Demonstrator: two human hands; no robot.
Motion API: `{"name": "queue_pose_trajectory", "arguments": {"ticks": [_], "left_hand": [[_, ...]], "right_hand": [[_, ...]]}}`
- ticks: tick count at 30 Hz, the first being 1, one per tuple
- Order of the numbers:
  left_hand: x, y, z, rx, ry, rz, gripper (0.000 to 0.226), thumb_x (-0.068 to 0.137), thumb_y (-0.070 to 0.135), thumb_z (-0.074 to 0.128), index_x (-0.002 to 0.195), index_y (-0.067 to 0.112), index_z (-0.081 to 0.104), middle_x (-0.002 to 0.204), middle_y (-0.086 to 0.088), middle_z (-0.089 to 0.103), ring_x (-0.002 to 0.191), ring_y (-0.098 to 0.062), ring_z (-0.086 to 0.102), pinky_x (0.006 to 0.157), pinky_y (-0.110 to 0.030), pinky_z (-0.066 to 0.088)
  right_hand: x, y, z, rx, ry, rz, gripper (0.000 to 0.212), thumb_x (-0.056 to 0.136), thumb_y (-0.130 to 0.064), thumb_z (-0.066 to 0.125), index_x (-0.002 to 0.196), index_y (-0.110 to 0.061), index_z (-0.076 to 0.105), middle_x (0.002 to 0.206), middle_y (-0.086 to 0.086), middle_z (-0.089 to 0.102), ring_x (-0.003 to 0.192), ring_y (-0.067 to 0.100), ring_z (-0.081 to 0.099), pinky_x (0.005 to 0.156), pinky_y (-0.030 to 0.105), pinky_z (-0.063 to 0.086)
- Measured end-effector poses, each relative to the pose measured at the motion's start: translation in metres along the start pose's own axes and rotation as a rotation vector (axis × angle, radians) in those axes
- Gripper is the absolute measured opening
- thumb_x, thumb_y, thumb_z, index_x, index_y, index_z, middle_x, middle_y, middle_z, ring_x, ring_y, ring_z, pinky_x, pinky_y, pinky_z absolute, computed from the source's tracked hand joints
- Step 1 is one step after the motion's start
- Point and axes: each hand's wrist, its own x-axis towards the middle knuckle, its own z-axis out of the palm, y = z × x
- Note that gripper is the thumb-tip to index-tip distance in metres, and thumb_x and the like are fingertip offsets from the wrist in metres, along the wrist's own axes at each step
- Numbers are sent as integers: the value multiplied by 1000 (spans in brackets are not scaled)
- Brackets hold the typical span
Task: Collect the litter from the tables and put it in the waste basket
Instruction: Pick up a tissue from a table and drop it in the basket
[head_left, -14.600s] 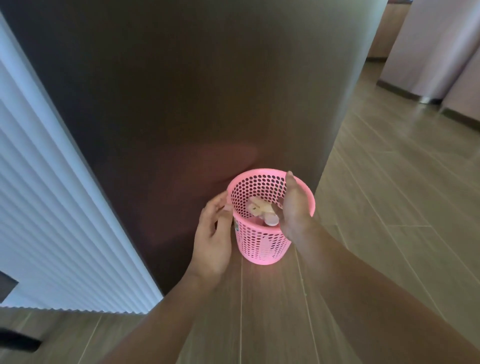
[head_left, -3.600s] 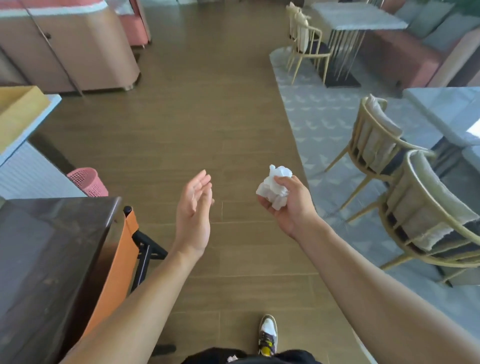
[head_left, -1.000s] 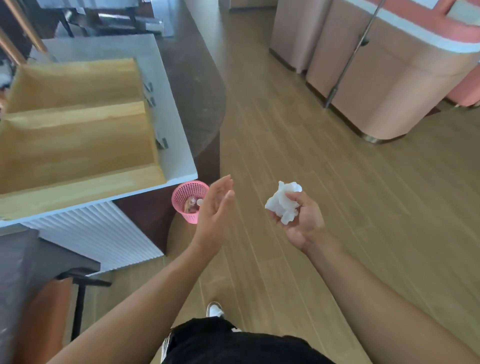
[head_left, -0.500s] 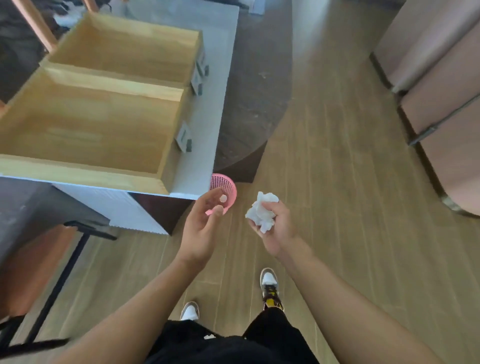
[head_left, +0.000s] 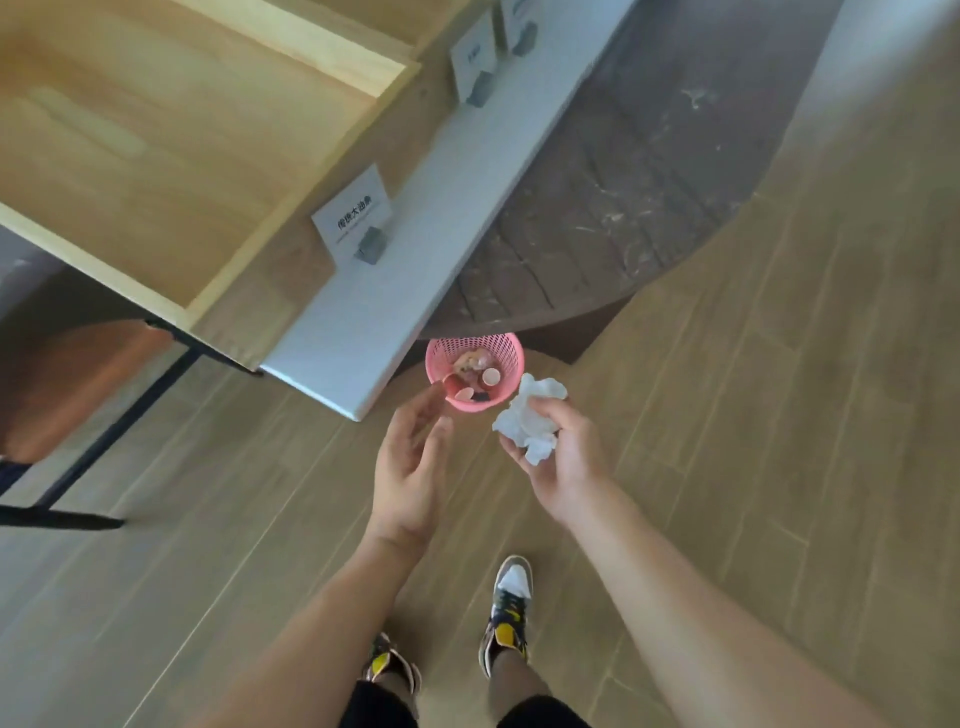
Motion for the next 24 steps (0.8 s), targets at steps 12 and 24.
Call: {"name": "queue_pose_trajectory", "arguments": {"ticks": [12,24], "left_hand": [[88,-128,17,46,57,24,29,100,28,55,123,41,67,122,29,71,118,5,66,99,-17,54],[113,-172,10,100,66,28,30,98,37,56,125,45,65,128,28,70,124,0,65,103,-21,55]], "right_hand": [[162,51,-31,67,-6,0,57,73,-28,75,129,-22,69,122,7,74,105,24,75,78,36,61],[283,55,-5,-84,186,111,40,95,-29,71,134,-21,63,132,9,64,118,27,64,69,33,62]]}}
